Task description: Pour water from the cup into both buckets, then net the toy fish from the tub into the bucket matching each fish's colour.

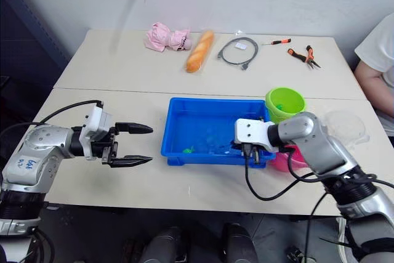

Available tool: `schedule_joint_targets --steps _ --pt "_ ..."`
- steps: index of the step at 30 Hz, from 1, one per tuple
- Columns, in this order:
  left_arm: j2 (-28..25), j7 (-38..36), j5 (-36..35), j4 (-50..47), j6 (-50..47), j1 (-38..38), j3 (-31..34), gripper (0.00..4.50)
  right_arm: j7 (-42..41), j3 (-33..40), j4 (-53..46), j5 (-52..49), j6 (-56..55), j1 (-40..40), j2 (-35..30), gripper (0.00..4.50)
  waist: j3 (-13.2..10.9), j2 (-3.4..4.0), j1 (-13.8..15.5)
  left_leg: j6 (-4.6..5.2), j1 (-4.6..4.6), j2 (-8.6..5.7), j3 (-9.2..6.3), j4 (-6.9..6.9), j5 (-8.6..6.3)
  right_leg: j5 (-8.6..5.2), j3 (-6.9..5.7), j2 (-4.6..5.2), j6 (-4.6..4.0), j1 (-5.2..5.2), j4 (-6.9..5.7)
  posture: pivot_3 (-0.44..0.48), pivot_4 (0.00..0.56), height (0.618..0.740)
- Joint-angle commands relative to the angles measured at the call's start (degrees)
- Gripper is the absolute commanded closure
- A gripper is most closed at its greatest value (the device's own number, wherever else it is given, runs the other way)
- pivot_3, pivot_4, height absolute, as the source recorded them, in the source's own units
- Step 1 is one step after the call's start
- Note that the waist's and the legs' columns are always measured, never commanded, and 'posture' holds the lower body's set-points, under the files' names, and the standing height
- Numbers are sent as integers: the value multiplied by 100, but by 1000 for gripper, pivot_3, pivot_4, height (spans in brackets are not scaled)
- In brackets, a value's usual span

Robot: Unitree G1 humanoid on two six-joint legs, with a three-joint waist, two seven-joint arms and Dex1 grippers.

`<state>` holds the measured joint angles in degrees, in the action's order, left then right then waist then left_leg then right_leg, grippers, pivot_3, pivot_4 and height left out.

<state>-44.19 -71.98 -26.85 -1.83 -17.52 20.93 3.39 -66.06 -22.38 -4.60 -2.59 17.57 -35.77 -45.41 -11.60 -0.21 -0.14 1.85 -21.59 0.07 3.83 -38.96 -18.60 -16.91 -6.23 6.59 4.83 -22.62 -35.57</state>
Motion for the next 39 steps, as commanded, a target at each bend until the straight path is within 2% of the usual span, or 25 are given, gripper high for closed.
schedule_joint_targets --steps 1,7,11,22,27,32,39 --pt "-84 21 -27 -266 40 -95 86 112 158 39 -277 13 291 -40 301 4500 0 0 -1 0 -1 0 0 0 0 0 0 0 0 -1 -1 0 150 740" --pt "-40 128 -48 -365 28 -48 120 112 452 262 -368 -210 693 37 876 4500 0 0 -1 0 -3 -2 -3 0 -1 0 0 1 0 0 -4 0 150 740" --pt "-58 113 -56 -357 34 67 97 112 396 475 -453 -456 855 34 955 4500 0 0 -7 -1 -3 -1 -2 1 0 0 -1 0 0 -3 -7 0 150 740" --pt "111 211 -244 -314 -68 313 186 112 36 1781 -949 -1373 698 669 247 4500 0 0 22 0 -5 -3 -4 6 -2 0 -5 -1 0 -1 -4 0 150 740" --pt "540 591 -304 -345 72 579 237 112 735 2693 -1220 -1553 938 1274 193 4500 0 -1 27 0 -5 -3 -3 6 -2 1 -4 -1 1 1 -3 0 150 740" --pt "912 852 -376 -392 -124 750 77 112 1176 3085 -1388 -1456 801 2059 201 4500 1 -3 43 0 -4 -5 -2 6 -2 1 -4 -3 2 4 -3 0 150 740" --pt "1283 1046 -299 -271 -239 912 -133 112 1769 3704 -1777 -1811 960 2534 374 4500 0 -3 31 0 -2 -5 6 6 3 2 1 -6 4 4 -4 0 150 740"
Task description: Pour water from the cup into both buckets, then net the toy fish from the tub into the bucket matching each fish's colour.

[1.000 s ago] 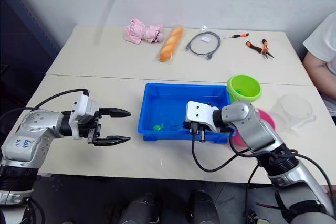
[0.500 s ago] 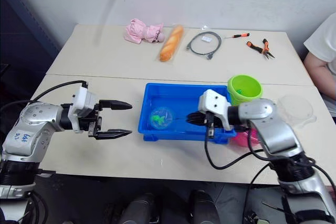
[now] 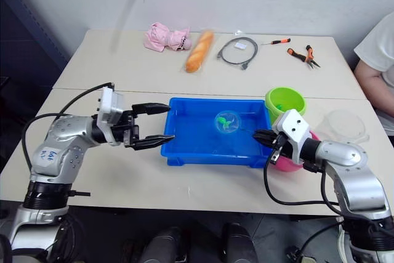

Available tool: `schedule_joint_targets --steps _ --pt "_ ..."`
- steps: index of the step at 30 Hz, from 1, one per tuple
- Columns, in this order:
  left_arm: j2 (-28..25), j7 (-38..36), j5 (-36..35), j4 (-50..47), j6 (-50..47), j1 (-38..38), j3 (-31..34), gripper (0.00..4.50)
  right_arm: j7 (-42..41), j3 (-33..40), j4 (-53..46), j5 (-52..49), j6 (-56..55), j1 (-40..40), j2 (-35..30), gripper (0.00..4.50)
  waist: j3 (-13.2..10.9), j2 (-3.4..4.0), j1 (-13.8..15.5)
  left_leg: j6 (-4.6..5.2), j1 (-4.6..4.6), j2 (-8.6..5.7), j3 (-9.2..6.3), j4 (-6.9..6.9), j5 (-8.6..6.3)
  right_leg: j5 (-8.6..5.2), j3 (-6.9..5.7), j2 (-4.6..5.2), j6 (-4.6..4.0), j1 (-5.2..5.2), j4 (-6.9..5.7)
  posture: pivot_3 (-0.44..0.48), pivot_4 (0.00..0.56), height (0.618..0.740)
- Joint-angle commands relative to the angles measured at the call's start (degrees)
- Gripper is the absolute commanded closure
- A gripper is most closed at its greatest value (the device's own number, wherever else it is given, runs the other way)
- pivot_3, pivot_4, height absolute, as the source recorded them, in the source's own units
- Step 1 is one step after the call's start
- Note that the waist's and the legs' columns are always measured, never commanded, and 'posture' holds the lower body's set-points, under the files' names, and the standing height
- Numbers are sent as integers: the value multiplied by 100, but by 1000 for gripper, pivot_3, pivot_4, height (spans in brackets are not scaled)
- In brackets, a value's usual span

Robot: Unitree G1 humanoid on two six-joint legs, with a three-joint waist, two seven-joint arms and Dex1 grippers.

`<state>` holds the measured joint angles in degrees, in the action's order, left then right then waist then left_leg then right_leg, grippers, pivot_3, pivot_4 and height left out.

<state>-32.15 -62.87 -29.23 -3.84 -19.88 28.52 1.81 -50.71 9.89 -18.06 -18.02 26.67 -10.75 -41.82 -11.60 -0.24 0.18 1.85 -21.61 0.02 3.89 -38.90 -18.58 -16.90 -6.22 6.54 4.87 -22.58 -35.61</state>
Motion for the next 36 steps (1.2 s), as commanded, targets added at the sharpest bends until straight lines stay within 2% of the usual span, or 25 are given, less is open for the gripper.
schedule_joint_targets --steps 1,6,9,11,16,22,29,36 --pt "132 164 -50 -42 18 192 16 112 278 588 -510 -355 88 86 11 4500 0 0 1 0 1 1 -1 0 0 0 0 -1 0 0 1 0 150 740" --pt "420 317 -54 167 150 416 65 112 559 1701 -753 -1055 439 432 34 4500 0 0 99 -1 1 1 -3 0 0 0 -1 -1 0 2 2 0 150 740" --pt "551 366 -127 284 143 538 100 112 541 1960 -520 -830 189 574 -226 4500 0 0 117 1 1 -2 -2 0 -1 2 0 -1 3 4 6 0 150 740" --pt "715 454 -153 349 124 671 69 112 852 2147 13 -280 -468 538 -336 4500 0 0 127 2 1 -1 -1 -1 -1 2 0 -1 3 4 7 0 150 740" --pt "1065 732 -371 268 -101 937 160 112 1455 1839 1133 927 -1924 474 -518 4500 0 0 123 7 0 -9 3 -1 2 4 4 -1 8 5 8 0 150 740" --pt "985 693 -252 198 -123 856 46 112 2138 1217 2106 2149 -3160 345 -719 4500 0 0 67 -7 11 -4 16 4 14 4 13 -9 8 4 4 0 150 740" --pt "987 781 -260 81 -185 729 -24 112 3302 710 2509 3499 -4237 332 -896 4500 0 1 66 -12 12 -2 15 2 20 4 16 -9 8 4 8 0 150 740" --pt "994 762 -275 99 -237 700 -89 112 3950 212 2653 4544 -4740 380 -1167 4500 0 1 67 -14 12 -3 14 1 21 4 16 -8 7 4 9 0 150 740"
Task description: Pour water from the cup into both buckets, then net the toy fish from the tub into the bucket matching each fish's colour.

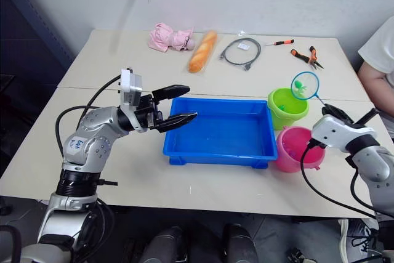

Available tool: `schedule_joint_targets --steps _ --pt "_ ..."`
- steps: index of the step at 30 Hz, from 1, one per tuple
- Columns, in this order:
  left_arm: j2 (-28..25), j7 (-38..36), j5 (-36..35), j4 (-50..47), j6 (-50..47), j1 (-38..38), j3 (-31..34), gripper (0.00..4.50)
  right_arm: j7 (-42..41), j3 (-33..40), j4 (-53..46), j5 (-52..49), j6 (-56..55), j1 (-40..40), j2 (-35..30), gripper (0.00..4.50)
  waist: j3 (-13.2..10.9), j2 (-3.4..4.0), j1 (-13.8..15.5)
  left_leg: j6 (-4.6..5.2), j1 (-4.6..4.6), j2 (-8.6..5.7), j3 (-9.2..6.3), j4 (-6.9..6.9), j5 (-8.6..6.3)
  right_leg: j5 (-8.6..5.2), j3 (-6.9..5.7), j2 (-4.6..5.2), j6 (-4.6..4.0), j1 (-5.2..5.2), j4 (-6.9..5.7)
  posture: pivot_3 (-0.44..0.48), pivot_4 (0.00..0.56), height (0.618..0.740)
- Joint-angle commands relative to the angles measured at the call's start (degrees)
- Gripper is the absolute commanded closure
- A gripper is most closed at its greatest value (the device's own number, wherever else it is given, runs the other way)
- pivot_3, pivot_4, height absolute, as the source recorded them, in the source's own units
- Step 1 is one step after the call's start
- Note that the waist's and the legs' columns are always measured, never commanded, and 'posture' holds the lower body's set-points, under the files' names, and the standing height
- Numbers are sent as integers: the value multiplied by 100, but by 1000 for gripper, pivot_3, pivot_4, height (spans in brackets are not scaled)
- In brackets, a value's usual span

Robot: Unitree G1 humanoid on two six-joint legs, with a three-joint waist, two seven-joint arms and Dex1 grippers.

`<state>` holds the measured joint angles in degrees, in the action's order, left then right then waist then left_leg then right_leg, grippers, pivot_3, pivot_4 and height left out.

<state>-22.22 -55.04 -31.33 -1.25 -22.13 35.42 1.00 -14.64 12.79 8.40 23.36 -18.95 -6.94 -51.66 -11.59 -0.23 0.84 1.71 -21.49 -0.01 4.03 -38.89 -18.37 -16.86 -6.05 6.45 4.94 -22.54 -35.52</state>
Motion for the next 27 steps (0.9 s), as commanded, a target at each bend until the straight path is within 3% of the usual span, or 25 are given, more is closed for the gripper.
schedule_joint_targets --steps 1,8,14,27 --pt "2 -57 -89 -156 -36 19 -20 112 479 -157 99 619 -198 38 -238 4500 0 0 0 0 0 0 0 -1 0 0 0 0 0 0 0 0 150 740" --pt "-20 -145 -19 -77 11 78 -44 112 1279 -75 93 1173 -254 269 -425 4500 0 0 33 -2 -1 0 0 -1 2 0 0 -1 -1 0 0 0 150 740" --pt "12 -161 -2 -58 58 45 -77 112 1429 48 86 1114 -392 326 -683 4500 0 0 23 -6 1 1 0 -1 5 -1 1 -2 -1 0 2 0 150 740" --pt "96 -172 39 -29 150 19 -152 112 974 -87 -141 1028 -570 440 -857 4500 0 0 31 -7 2 2 0 -1 8 -1 1 -2 -2 1 1 0 150 740"
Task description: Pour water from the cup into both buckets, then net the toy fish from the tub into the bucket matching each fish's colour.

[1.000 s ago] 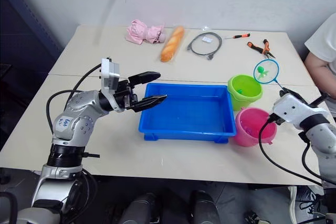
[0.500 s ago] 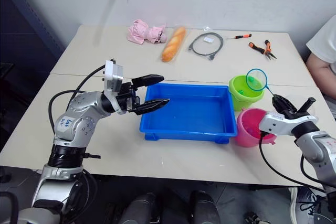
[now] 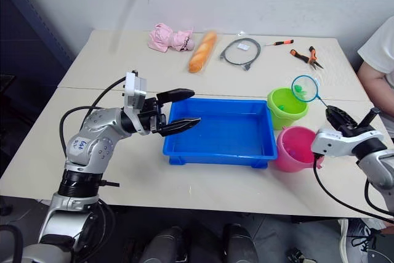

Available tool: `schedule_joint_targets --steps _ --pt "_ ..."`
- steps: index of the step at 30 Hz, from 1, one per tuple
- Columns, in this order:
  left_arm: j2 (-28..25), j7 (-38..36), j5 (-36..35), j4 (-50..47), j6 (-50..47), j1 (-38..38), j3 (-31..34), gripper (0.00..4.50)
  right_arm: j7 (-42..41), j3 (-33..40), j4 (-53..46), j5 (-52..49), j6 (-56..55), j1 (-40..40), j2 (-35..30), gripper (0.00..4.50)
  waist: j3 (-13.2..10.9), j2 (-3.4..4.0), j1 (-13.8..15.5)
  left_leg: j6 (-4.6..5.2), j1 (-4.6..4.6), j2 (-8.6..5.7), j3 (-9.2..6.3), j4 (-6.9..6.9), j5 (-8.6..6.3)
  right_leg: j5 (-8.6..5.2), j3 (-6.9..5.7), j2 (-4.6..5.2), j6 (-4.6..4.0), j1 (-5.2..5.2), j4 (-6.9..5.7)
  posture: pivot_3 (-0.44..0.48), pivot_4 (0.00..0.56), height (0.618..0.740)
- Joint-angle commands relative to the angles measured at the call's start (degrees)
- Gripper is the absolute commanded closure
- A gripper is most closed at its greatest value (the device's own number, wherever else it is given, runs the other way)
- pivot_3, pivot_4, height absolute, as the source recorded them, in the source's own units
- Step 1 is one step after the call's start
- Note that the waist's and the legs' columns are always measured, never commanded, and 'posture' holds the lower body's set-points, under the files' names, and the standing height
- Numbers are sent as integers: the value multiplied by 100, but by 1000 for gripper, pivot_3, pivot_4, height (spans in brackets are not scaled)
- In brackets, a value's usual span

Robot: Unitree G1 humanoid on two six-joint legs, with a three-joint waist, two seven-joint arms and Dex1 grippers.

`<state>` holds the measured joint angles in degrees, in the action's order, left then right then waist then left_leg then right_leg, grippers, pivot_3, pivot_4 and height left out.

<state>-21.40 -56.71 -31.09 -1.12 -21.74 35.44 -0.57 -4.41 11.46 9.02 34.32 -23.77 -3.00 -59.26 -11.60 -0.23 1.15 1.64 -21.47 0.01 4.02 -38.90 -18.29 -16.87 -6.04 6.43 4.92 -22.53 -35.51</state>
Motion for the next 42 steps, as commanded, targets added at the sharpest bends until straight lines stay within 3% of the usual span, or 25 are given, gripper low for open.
schedule_joint_targets --steps 1,16,21,24,28,32,36,42 --pt "20 -7 18 -30 120 25 11 112 -4 112 -140 -20 -7 22 -126 4500 0 0 2 0 0 0 0 0 0 0 0 0 0 0 0 0 150 740" --pt "43 -26 86 109 250 71 -5 112 -29 30 423 -167 32 -494 -259 4500 0 0 -1 1 0 -1 0 -1 2 0 0 1 0 0 -1 0 150 740" --pt "-144 -199 25 56 274 -20 107 112 -392 392 270 -1520 -494 -614 -61 4500 0 0 0 0 0 1 -2 0 3 0 -2 0 -1 0 -2 0 150 740" --pt "-355 -589 -258 -134 325 -183 306 112 -1418 399 156 -2873 -736 -655 -74 4500 0 0 -45 1 2 1 0 0 3 0 -1 -3 -1 0 -2 0 150 740" --pt "-940 -1206 -575 -601 280 -530 588 112 -3203 403 -1183 -5491 526 -323 -1 4500 0 1 -85 0 3 9 -5 0 3 0 -4 -5 -1 4 -2 0 150 740" --pt "-1450 -1537 -902 -1213 159 -1109 846 112 -3993 455 -2553 -7045 2196 101 -220 4500 -1 1 -97 2 5 14 -17 -1 2 0 -8 -1 -2 10 -2 0 150 740" --pt "-1919 -1849 -1100 -1698 44 -1745 973 112 -4450 202 -3483 -7490 3071 467 -250 4500 0 2 -88 14 7 14 -25 0 -13 -3 -9 9 -8 15 7 0 150 740" --pt "-2481 -2489 -818 -2101 478 -2687 907 112 -4715 -889 -4114 -7122 3559 829 279 4500 -1 3 -17 16 3 14 -31 5 -33 -9 -10 15 -18 8 18 0 150 740"
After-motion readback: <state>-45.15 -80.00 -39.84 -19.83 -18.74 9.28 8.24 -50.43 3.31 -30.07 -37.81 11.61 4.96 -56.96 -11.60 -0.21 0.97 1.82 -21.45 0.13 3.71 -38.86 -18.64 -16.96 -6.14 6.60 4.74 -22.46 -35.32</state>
